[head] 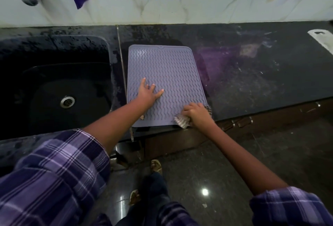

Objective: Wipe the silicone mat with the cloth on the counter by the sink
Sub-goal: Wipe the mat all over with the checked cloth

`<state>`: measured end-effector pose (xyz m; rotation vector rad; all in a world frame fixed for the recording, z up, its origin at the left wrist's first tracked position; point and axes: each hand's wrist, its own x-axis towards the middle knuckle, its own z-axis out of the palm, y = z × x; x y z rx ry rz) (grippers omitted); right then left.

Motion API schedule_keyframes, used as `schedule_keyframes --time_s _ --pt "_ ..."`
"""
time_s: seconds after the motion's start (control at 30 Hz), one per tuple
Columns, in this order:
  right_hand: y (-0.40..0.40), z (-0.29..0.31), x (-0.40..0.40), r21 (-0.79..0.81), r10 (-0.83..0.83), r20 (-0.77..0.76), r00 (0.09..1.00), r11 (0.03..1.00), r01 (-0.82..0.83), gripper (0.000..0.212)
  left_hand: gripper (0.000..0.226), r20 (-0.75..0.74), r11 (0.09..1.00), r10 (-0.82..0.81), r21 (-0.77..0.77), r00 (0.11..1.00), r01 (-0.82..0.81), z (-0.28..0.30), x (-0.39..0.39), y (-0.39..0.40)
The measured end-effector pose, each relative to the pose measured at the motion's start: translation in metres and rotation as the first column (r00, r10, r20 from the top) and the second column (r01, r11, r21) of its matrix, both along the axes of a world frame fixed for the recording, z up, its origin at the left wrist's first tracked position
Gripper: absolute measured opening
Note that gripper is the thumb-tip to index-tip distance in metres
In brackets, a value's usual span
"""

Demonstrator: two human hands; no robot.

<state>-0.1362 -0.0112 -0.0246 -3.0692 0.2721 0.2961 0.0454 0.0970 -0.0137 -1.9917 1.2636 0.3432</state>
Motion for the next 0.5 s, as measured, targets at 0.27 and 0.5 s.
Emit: schedule_keyframes --time_s 0.27,0.5 --pt "-0.039 0.011 -0.052 -0.220 -0.214 -0.058 0.975 0.956 0.197 0.039 0.102 -0.055 0.997 -0.017 -0.075 0.998 0.013 0.002 0.002 0.008" --pt "-0.006 0.018 -0.001 -0.084 -0.117 0.102 0.988 0.988 0.126 0.030 0.103 -0.050 0.998 -0.031 -0.058 0.998 0.028 0.004 0.001 0.007"
